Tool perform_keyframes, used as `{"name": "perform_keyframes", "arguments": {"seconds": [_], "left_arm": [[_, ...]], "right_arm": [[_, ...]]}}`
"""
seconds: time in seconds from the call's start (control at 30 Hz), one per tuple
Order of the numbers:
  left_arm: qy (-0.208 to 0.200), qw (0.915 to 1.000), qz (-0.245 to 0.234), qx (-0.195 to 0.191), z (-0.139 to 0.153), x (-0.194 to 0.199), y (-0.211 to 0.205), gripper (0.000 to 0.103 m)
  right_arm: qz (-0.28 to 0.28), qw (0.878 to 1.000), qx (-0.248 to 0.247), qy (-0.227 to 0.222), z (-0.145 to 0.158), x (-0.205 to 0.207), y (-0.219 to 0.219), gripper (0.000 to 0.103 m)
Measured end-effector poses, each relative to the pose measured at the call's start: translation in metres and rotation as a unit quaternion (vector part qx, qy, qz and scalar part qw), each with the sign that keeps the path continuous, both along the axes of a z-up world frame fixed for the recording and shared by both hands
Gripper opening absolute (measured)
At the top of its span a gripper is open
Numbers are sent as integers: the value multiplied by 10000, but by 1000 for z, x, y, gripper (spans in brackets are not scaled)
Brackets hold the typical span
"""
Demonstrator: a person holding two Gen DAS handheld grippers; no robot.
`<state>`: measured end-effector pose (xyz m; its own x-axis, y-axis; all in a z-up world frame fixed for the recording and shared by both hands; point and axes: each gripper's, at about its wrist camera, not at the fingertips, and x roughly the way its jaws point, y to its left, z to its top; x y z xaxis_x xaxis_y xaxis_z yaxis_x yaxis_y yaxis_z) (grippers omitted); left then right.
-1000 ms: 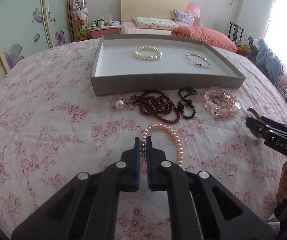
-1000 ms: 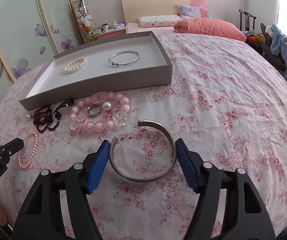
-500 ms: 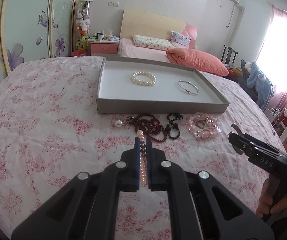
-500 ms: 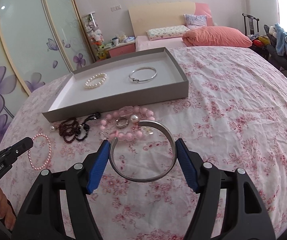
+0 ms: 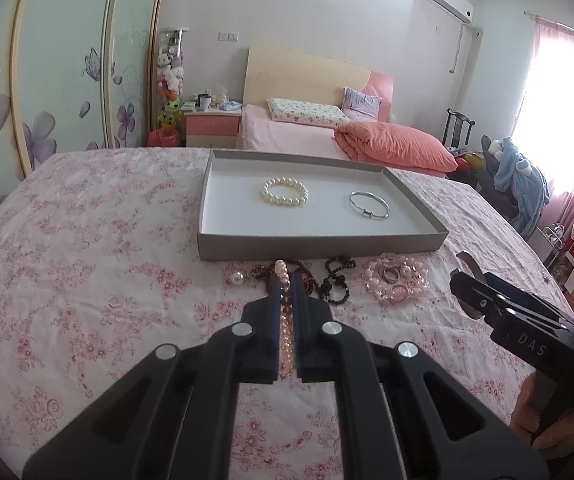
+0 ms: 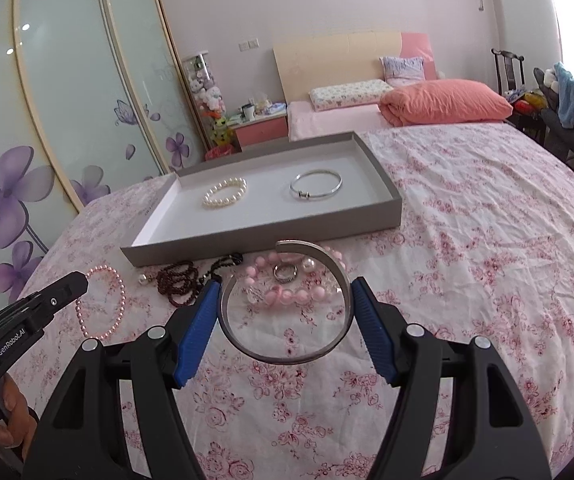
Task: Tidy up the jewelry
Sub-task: 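Carry the pink pearl bracelet and silver cuff over the tray with both tools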
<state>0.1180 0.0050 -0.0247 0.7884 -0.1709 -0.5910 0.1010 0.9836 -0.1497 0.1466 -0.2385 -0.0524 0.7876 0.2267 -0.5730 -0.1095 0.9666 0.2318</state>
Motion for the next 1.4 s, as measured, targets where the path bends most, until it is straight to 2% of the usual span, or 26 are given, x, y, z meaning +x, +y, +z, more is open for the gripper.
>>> {"name": "perform_keyframes", "arguments": {"seconds": [0.4,0.7,1.1,1.4], "left_arm": [[-490,9982,49,352,23,-5,-13,7],[-811,9950,158,568,40,2,-23,7],[-1112,9907,306,717,59,22,-26,7],[-1182,9893,403,752,67,55,-26,7]], "right_arm": [[-77,9958,-206,-889,33,-10,1,67],[-148,9906,-292,-1328,51,-7,4,67],[-221,9849,-339,-1682,71,9,2,67],[-290,9816,-372,-1851,79,33,1,67]]}}
